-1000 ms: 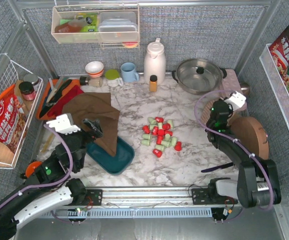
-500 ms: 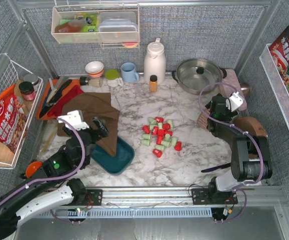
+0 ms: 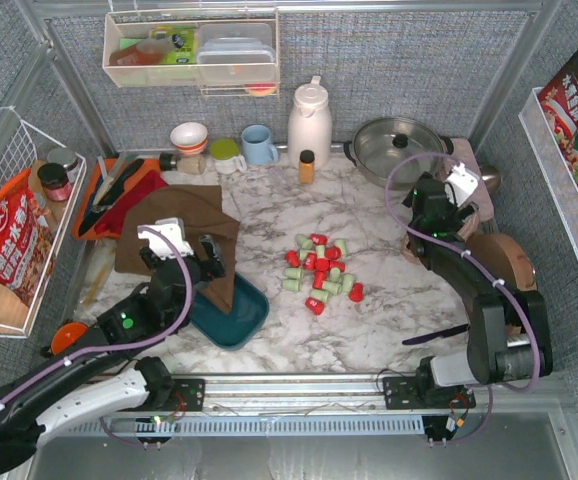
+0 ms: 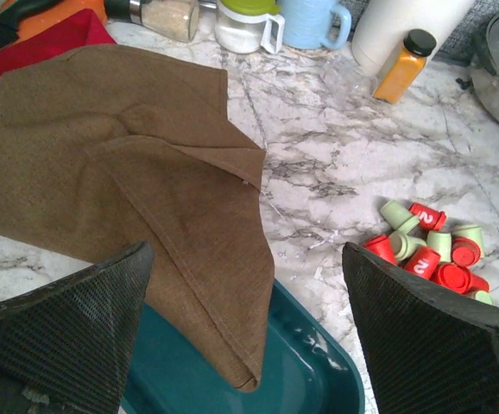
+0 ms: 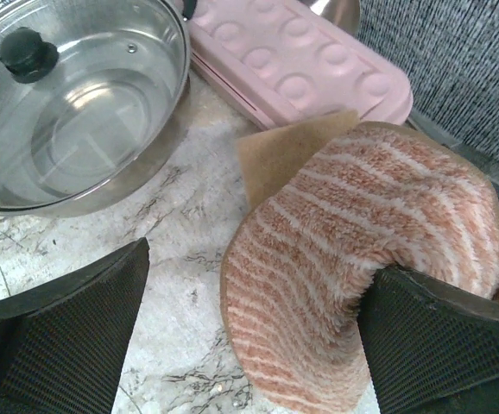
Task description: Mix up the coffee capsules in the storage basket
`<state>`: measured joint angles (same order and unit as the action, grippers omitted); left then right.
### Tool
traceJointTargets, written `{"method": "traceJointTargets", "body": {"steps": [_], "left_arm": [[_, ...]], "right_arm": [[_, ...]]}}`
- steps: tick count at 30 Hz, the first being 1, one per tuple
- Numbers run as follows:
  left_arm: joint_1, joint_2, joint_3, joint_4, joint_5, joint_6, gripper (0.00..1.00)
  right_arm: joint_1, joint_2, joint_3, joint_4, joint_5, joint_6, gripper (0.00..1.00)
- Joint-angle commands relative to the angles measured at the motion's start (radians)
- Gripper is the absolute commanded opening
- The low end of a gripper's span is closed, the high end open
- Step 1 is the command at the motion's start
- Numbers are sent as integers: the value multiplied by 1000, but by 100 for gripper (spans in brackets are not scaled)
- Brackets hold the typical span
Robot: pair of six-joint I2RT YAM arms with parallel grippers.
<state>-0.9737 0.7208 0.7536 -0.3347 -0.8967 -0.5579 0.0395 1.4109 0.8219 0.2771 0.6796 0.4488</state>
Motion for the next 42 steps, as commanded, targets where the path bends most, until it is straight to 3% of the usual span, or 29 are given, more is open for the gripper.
{"method": "traceJointTargets", "body": {"steps": [1, 6, 13, 16, 18, 20, 23, 29, 35, 42], "left_arm": [[0, 8, 2, -7, -2, 2, 99], [0, 10, -19, 9, 4, 6, 99], [0, 24, -46, 34, 16, 2, 99], [0, 40, -47, 32, 27, -3, 99], [0, 51, -44, 29, 38, -4, 99], [0, 61, -42, 29, 48, -4, 99], [-1, 77, -33, 18, 65, -7, 99], [0, 78, -24, -32, 71, -33, 99], [1, 35, -54, -17, 44, -26, 99], [1, -21, -103, 15, 32, -24, 99]], "right_arm": [[55, -30, 34, -56, 151, -103, 99], [98, -125, 32, -90, 227, -137, 99], [159, -276, 21, -102, 175, -184, 99], [160, -258, 16, -51, 167, -224, 99], [94, -160, 38, -26, 81, -208, 99], [8, -1, 170, -144, -78, -155, 99], [-63, 266, 456, -464, -207, -95, 99], [-93, 532, 798, -844, -205, -19, 99], [-105, 517, 908, -1108, -170, 121, 99], [-57, 236, 832, -1103, -187, 152, 99]]}}
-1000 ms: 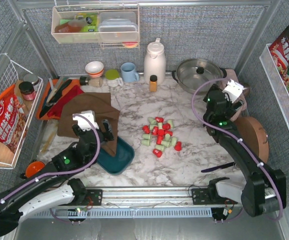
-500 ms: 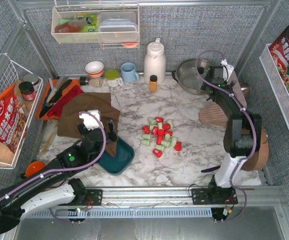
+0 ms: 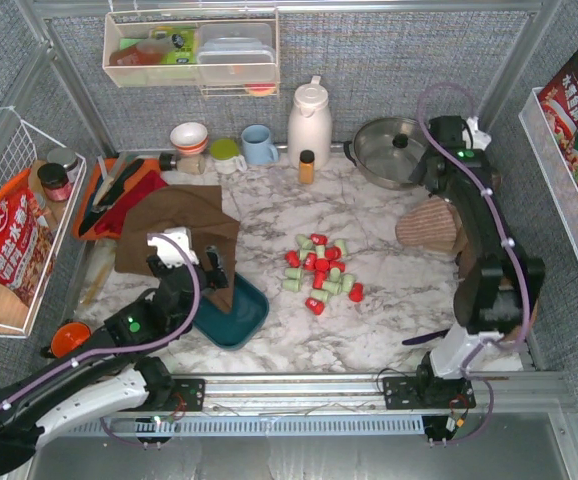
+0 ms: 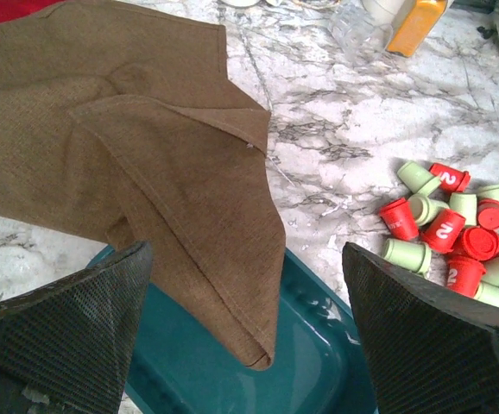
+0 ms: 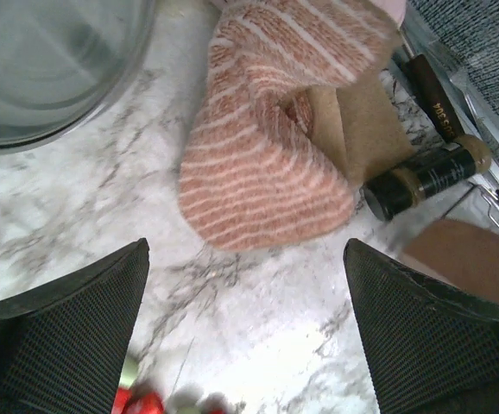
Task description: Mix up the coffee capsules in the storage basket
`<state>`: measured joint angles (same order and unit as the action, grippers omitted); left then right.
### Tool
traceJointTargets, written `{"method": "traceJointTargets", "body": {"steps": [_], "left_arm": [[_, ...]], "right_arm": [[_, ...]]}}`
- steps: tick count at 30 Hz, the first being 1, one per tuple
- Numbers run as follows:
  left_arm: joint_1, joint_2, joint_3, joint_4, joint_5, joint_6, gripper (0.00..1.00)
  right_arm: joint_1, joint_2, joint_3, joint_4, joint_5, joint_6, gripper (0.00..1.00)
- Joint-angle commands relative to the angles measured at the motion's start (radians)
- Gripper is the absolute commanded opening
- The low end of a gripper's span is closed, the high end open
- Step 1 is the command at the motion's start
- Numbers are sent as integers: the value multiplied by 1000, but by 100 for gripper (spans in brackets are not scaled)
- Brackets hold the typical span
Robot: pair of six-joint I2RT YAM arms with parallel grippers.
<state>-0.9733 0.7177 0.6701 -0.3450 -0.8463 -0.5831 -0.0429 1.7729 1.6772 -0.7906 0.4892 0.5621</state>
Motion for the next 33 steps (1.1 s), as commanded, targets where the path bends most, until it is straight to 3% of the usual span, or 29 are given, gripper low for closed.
{"method": "traceJointTargets", "body": {"steps": [1, 6, 11, 16, 20, 26, 33], "left_arm": [[1, -23, -27, 26, -25, -6, 99], [1, -50, -68, 14, -66, -61, 99], [2, -66, -93, 14, -89, -104, 99], [13, -18, -96, -8, -87, -141, 99], [51, 58, -93, -42, -58, -215, 100], [145, 143, -85, -89, 74, -333, 95], [205, 151, -131, -81, 180, -478, 85]], "right_arm": [[37, -168, -29, -29, -1, 32, 99], [74, -369, -98, 58, -23, -3, 99], [55, -585, -373, 355, -84, -46, 99], [73, -704, -576, 518, -167, -100, 99], [173, -763, -672, 624, -177, -165, 99], [420, -765, -790, 706, -100, -267, 98], [565, -716, -847, 744, -74, -336, 97]]}}
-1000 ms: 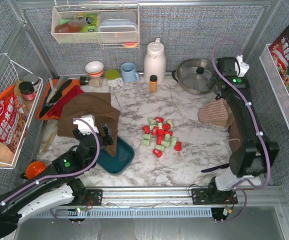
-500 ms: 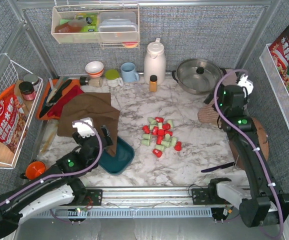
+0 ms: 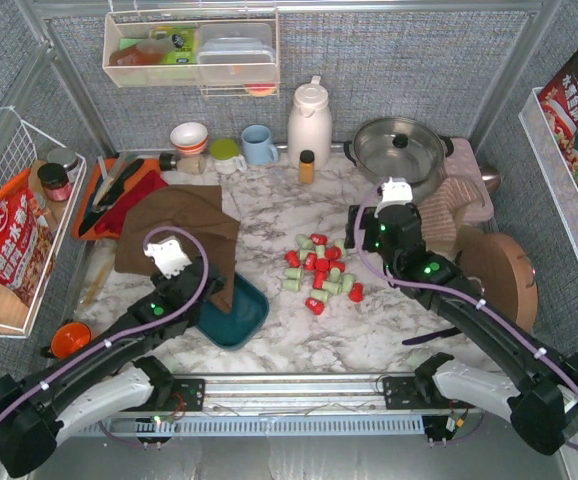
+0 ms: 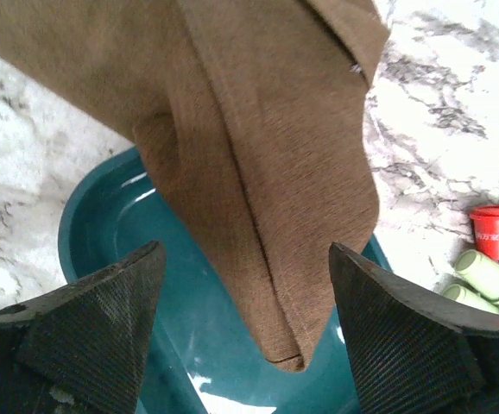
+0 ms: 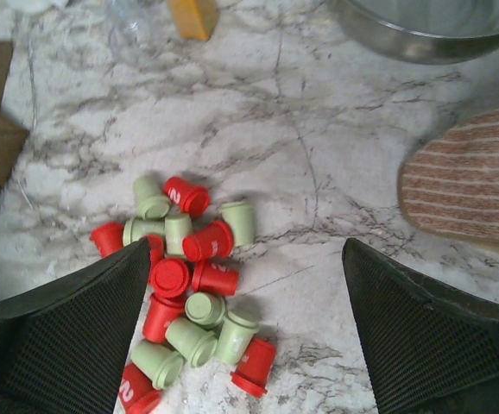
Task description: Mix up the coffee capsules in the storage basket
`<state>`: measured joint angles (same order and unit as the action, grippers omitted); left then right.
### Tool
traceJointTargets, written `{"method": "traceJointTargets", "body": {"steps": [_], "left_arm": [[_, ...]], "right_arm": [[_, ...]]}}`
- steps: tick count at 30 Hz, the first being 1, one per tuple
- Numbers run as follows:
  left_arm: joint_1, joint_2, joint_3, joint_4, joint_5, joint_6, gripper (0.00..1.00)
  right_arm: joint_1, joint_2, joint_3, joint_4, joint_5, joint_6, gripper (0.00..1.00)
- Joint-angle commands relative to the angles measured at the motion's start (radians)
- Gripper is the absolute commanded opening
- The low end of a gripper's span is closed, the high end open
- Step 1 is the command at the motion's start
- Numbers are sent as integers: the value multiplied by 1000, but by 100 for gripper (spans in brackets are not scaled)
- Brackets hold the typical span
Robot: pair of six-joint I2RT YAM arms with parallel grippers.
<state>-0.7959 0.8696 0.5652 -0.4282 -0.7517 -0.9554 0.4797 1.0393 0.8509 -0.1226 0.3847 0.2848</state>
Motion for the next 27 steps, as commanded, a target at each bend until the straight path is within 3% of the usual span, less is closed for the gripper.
{"method": "traceJointTargets", "body": {"steps": [1, 8, 27], "left_arm": [[39, -1, -43, 14, 99, -121, 84], [116, 10, -125, 114, 142, -164, 77], [225, -33, -240, 397, 186, -61, 56]], "right_arm": [[52, 24, -29, 86, 29, -61, 97], [91, 59, -56, 131, -21, -73, 97], [105, 107, -40, 126, -82, -56, 97]]}}
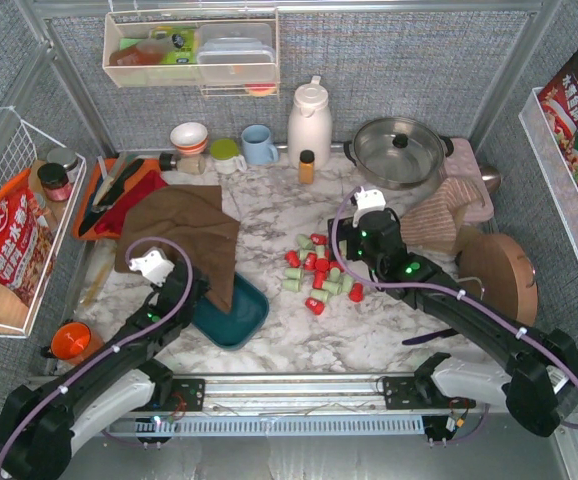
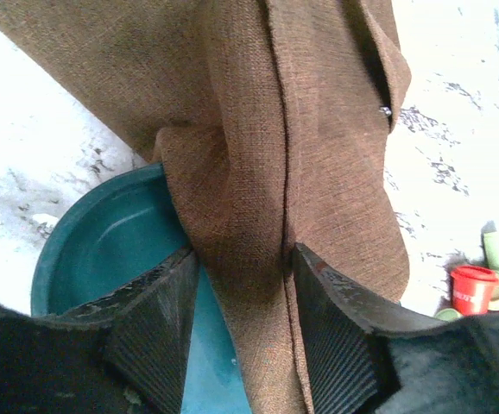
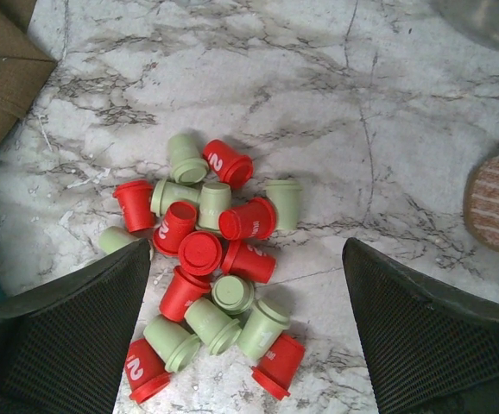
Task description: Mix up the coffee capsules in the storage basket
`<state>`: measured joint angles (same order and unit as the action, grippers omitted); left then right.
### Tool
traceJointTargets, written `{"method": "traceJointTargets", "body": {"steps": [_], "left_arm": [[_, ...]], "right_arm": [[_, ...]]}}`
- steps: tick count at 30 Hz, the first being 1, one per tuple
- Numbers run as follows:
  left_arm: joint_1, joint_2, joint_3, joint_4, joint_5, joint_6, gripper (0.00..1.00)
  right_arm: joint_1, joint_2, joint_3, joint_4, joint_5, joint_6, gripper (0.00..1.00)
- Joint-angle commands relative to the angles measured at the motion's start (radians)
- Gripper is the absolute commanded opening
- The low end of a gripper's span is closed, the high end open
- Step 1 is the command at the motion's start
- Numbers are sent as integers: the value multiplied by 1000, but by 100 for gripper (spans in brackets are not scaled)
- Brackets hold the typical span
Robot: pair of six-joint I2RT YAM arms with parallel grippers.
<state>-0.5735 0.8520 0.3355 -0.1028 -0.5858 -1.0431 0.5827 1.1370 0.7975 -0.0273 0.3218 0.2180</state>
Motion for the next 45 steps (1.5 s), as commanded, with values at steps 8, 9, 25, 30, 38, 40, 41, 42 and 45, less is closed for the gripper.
{"method": "traceJointTargets", "body": {"steps": [8, 9, 25, 30, 38, 40, 41, 42, 45], "left_arm": [[4, -49, -7, 52, 29, 84, 0], [3, -51, -1, 45, 33, 95, 0], [26, 69, 470, -46, -183, 592, 0], [128, 249, 691, 70, -189, 814, 0], [348, 580, 1124, 146, -157, 1034, 0], [383, 646, 1229, 146, -185, 1068, 0], [399, 669, 1280, 146, -189, 1079, 0], [415, 688, 1324, 148, -188, 1085, 0], [441, 736, 1461, 162, -182, 1112, 0]], "right_arm": [[2, 5, 9, 30, -3, 15, 98], [2, 4, 9, 29, 1, 16, 98], [2, 1, 10, 21, 38, 18, 99], [2, 5, 11, 20, 42, 15, 99], [2, -9, 7, 17, 64, 10, 99], [3, -9, 6, 17, 63, 11, 99], [2, -10, 6, 18, 65, 11, 99], [2, -9, 6, 18, 63, 11, 99], [2, -2, 5, 21, 62, 14, 99]]}}
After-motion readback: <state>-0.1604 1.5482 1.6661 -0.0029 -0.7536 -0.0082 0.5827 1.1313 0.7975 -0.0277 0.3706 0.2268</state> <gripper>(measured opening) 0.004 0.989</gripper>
